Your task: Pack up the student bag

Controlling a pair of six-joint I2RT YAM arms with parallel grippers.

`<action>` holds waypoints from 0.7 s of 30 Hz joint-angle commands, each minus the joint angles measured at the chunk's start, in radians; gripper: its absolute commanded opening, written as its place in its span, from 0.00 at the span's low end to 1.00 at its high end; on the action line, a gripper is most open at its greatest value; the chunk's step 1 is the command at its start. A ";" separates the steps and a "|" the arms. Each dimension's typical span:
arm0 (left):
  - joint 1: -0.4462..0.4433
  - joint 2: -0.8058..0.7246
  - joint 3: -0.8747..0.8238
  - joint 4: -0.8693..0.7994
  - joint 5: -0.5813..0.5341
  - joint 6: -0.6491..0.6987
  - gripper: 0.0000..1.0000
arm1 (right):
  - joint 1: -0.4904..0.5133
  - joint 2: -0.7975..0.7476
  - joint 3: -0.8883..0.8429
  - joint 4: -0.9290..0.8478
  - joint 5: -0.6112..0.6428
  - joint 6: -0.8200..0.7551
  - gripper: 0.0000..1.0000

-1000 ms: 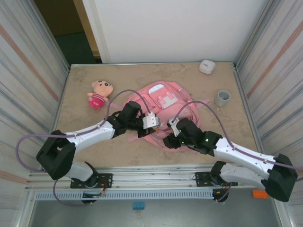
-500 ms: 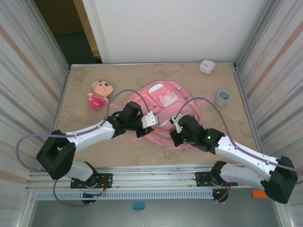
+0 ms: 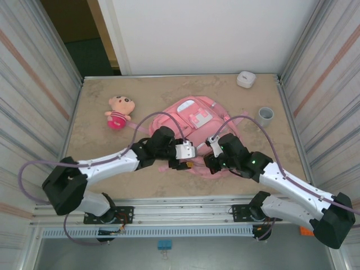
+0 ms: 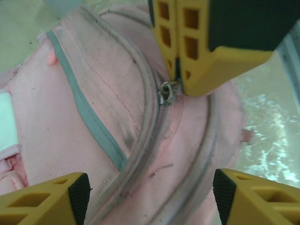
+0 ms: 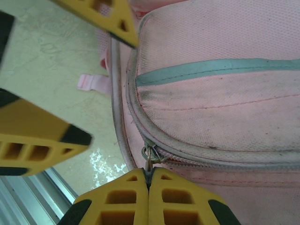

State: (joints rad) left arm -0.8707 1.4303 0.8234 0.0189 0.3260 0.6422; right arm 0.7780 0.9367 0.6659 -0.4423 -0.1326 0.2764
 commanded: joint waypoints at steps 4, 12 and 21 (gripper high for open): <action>0.010 0.134 0.080 0.113 -0.071 0.088 0.54 | -0.014 -0.007 0.017 0.031 -0.071 -0.020 0.00; 0.013 0.125 0.081 0.109 0.058 0.061 0.00 | -0.028 0.012 -0.005 -0.004 0.021 -0.014 0.00; 0.013 0.067 0.072 0.092 0.138 0.029 0.00 | -0.030 0.038 -0.040 0.109 0.060 -0.008 0.23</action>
State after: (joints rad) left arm -0.8566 1.5608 0.8825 0.0830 0.3740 0.7174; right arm 0.7467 0.9665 0.6449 -0.3843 -0.1169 0.2760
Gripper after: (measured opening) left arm 0.074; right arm 0.225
